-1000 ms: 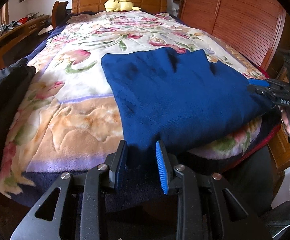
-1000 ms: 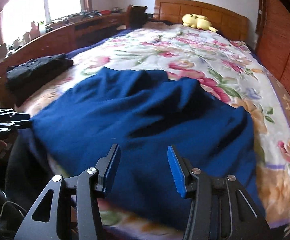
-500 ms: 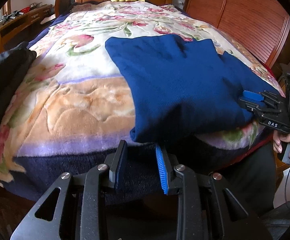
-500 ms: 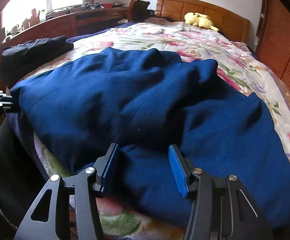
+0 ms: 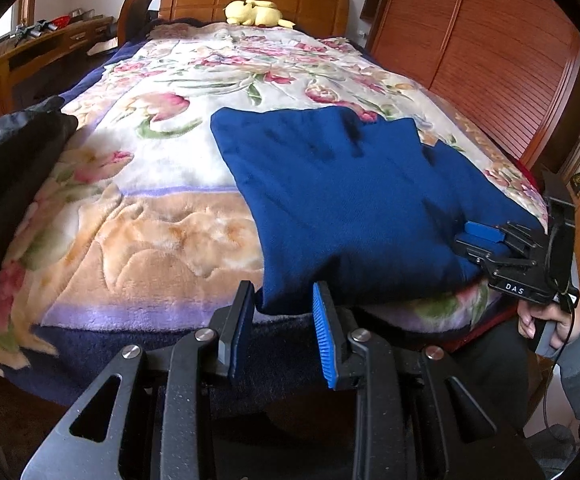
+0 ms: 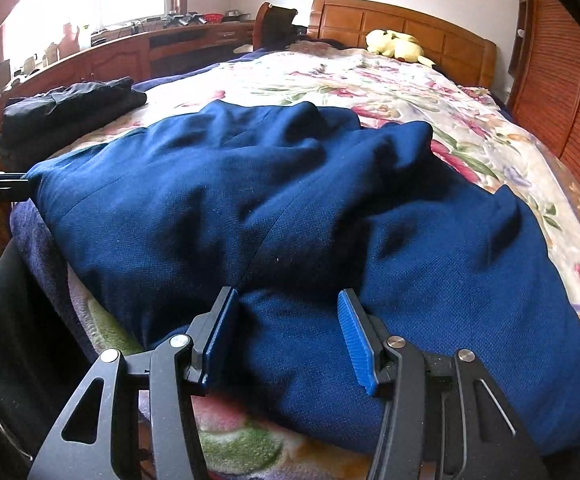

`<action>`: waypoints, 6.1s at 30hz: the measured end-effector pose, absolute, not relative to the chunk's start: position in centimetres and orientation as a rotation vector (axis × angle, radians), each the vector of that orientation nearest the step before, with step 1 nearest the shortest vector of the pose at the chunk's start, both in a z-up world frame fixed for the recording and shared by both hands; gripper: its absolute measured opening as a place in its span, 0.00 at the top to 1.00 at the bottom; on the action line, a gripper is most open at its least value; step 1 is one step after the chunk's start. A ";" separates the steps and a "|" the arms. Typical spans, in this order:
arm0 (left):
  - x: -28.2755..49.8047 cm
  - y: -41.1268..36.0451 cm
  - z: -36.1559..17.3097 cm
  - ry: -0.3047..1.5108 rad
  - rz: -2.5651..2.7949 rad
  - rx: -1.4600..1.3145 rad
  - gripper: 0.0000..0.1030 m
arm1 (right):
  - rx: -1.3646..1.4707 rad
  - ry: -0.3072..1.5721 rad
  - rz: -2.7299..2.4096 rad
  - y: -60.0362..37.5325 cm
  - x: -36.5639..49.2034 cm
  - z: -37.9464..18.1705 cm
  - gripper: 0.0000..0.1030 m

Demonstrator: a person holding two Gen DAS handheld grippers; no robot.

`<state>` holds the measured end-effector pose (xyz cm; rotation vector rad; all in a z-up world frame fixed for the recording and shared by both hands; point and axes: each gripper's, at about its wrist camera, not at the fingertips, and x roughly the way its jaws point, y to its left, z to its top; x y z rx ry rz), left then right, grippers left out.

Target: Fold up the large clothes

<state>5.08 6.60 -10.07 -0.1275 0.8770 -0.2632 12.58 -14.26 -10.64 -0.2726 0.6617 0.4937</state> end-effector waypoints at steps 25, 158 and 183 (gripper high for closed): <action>7.0 4.8 -7.4 0.772 -0.372 -0.128 0.89 | -0.245 0.638 0.511 -15.0 12.4 -10.9 0.48; 37.6 -18.8 -15.1 0.928 -0.449 0.157 0.73 | 0.043 0.661 0.167 -38.3 4.8 -7.1 0.29; 37.2 -17.5 -15.7 0.963 -0.446 0.086 0.73 | 0.210 0.714 0.203 -38.6 8.0 -9.6 0.29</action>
